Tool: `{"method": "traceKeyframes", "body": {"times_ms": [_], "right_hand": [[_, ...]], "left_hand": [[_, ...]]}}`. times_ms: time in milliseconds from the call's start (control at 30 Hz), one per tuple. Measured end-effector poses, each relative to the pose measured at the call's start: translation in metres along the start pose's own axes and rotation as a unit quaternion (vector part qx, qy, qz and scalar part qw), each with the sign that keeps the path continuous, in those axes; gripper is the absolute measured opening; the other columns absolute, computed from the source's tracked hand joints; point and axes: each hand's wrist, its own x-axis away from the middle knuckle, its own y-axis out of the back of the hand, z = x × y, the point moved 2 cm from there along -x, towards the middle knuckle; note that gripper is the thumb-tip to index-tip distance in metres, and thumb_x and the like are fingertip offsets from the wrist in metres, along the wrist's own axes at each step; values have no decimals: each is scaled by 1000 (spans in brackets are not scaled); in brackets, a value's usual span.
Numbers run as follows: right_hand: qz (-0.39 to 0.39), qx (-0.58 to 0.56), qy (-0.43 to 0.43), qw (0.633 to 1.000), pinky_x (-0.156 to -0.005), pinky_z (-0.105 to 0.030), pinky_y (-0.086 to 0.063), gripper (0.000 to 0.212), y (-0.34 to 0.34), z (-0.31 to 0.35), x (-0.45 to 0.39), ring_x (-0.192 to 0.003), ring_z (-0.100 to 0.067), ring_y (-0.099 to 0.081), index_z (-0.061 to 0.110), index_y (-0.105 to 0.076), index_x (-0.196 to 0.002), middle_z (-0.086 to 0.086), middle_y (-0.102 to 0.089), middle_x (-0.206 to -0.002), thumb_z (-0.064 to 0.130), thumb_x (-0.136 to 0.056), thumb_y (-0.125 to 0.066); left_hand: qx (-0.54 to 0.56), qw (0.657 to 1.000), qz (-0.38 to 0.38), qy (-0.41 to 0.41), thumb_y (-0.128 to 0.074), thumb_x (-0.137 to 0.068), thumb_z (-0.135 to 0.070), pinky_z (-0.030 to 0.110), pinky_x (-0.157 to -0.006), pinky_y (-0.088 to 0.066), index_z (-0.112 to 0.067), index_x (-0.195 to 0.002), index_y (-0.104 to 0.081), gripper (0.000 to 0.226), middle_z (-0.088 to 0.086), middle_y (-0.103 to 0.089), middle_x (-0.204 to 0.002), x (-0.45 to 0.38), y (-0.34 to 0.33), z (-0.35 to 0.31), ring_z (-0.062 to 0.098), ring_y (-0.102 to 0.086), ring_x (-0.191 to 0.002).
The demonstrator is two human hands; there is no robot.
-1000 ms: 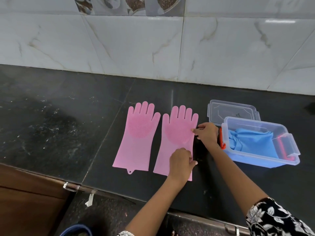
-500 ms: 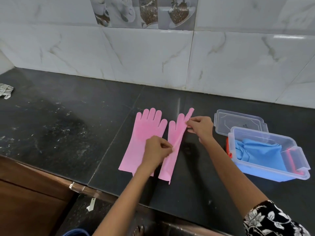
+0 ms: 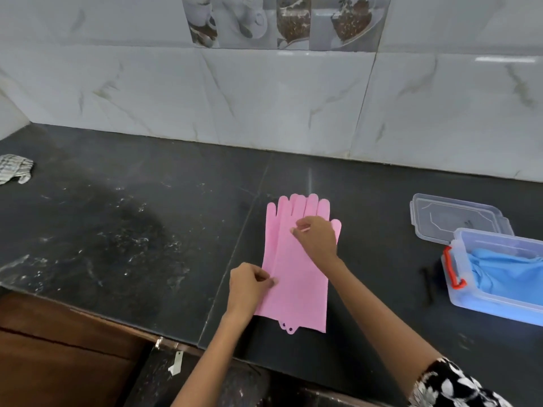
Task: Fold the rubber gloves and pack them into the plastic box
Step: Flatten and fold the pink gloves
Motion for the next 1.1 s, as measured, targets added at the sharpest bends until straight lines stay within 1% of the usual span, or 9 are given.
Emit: {"method": "traceKeyframes", "body": {"times_ms": [200, 300, 400, 533, 600, 700, 767, 867, 1100], "right_hand": [[-119, 70, -36, 990, -71, -28, -47, 23, 23, -42, 16, -87, -19, -63, 12, -67, -108, -5, -66, -107, 20, -86, -64], [-135, 87, -87, 983, -66, -31, -48, 20, 25, -54, 17, -79, -22, -60, 8, -65, -101, -9, -63, -99, 22, -87, -64], [-143, 56, -125, 980, -64, -36, -51, 19, 24, -58, 12, -74, -28, -63, 3, -65, -86, -11, -68, -83, 22, -87, -63], [-148, 6, -151, 977, -66, -30, -50, 12, 22, -57, 0, -73, -22, -64, 7, -68, -83, -4, -70, -78, 19, -84, -66], [-143, -29, -172, 974, -71, -37, -56, 9, 22, -58, -6, -76, -25, -67, 7, -70, -85, -5, -68, -76, 15, -82, -69], [-139, -67, -187, 970, -78, -46, -58, 14, 23, -58, -13, -81, -26, -68, 5, -71, -94, -8, -71, -84, 8, -81, -69], [-150, -64, -158, 974, -79, -44, -58, 17, 24, -54, -15, -83, -22, -68, 7, -71, -98, -7, -72, -88, 8, -82, -67], [-177, -68, -94, 977, -75, -40, -59, 13, 20, -42, -15, -78, -17, -67, 9, -71, -95, -1, -71, -83, 8, -83, -66], [-124, -2, -114, 986, -77, -30, -54, 22, 3, -50, -10, -80, -13, -64, 9, -69, -103, -2, -73, -96, 22, -84, -68]], "left_hand": [[-4, 997, 0, -73, -79, -76, -21, 20, -66, -52, -9, -81, -75, 13, 0, -71, -73, -19, 3, -5, 8, -65, -66], [-13, 995, 5, -100, -76, -79, -20, 21, -68, -49, -8, -81, -74, 12, 6, -71, -76, -34, 1, -18, 16, -66, -68], [-27, 994, 18, -104, -73, -81, -21, 24, -66, -48, -15, -67, -58, 22, 7, -62, -69, -53, -7, -34, 24, -65, -67], [-31, 995, -28, -92, -71, -83, -21, 19, -52, -34, -19, -57, -38, 43, -4, -47, -57, -74, -17, -48, 9, -43, -50], [-28, 995, -39, -83, -69, -84, -17, 19, -51, -33, -15, -60, -46, 34, -1, -53, -59, -81, -19, -50, 9, -42, -52], [-14, 994, -47, -101, -69, -84, -13, 21, -61, -39, -7, -85, -70, 6, 5, -71, -83, -90, -19, -51, 12, -54, -68], [10, 990, -67, -123, -70, -82, -14, 16, -59, -37, -10, -90, -72, 9, 1, -71, -84, -91, -13, -50, 9, -55, -70], [64, 982, -104, -143, -73, -80, -18, 12, -56, -37, -13, -84, -72, 6, -5, -68, -76, -89, -3, -42, 9, -58, -64], [90, 992, -64, -63, -73, -81, -17, 28, -74, -53, -7, -89, -75, 13, 4, -73, -85, -99, 2, -16, 14, -65, -75]]}}
